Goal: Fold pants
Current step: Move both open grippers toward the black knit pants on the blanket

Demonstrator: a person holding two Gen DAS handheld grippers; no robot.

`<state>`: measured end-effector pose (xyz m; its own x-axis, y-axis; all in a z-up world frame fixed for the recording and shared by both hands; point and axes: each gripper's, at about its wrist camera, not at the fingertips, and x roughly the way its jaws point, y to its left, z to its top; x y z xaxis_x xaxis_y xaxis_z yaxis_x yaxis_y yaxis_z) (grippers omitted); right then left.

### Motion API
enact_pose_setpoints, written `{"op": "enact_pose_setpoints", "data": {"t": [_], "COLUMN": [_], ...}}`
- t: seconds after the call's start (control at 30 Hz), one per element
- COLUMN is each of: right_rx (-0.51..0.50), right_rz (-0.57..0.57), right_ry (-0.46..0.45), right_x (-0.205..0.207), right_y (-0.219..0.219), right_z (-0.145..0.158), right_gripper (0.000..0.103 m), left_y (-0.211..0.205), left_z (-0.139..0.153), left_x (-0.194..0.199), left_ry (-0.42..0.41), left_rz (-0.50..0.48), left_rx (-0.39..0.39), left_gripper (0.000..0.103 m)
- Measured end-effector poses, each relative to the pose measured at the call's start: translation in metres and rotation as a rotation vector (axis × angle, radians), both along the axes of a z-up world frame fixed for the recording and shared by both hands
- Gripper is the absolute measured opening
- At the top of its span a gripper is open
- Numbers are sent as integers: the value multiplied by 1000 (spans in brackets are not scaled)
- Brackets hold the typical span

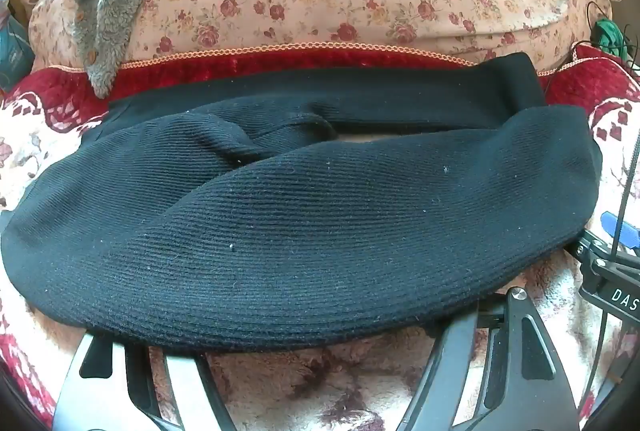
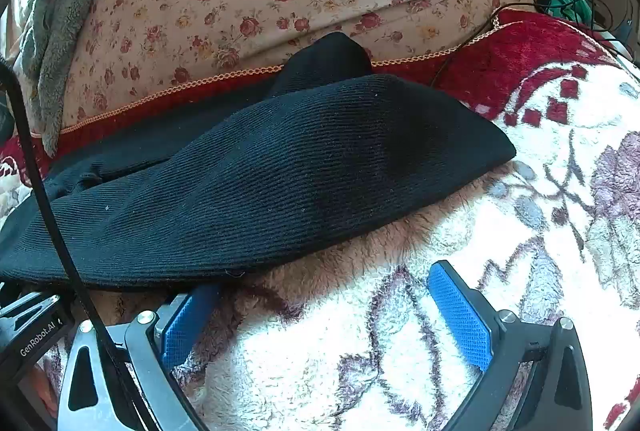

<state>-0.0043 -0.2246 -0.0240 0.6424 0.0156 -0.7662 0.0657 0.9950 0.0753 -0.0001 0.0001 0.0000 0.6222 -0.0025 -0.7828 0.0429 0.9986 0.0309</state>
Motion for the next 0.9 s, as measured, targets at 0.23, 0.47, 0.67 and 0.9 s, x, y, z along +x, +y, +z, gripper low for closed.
{"op": "enact_pose_setpoints", "data": {"t": [0.23,0.47,0.67,0.9], "right_rx": [-2,46,244,439], "right_rz": [-1,66,154,114], "right_ry": [3,7,8,-7], "right_x": [0,4,-15,-38], "right_y": [0,-4,-22,-40], "right_z": [0,1,7,7], "right_gripper": [102,103,103,103], "left_y": [-1,5,16,37], "left_z": [0,9,16,25], "left_x": [0,-31,-53,-64], "left_ry": [12,8,4,-8], "left_rz": [-4,-52,-53,-6], "left_rx": [16,6,-21,-56], "left_gripper": [72,72,72,72]}}
